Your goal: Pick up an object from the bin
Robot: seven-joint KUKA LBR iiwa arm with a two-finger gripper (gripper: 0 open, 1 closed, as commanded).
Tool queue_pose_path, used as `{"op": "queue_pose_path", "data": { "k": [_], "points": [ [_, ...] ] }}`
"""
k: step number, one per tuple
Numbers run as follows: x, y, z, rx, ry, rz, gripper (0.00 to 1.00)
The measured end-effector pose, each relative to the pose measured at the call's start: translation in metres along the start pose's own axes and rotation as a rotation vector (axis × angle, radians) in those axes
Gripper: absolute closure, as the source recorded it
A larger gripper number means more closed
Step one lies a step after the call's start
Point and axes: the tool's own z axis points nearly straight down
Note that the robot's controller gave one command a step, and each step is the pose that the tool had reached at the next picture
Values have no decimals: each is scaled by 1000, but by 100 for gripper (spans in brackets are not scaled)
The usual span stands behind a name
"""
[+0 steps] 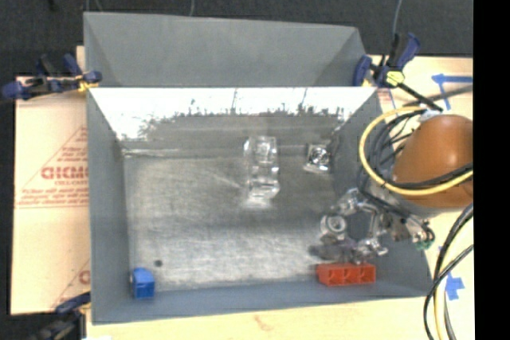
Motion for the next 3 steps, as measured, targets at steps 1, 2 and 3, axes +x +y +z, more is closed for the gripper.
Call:
{"op": "queue_pose_path", "data": {
  "k": [1,2,3],
  "points": [
    [-47,-18,32,-24,31,-290,0],
    [-47,-17,32,-27,30,-285,100],
    [-111,-23,-160,-16,31,-291,100]
  ]
}}
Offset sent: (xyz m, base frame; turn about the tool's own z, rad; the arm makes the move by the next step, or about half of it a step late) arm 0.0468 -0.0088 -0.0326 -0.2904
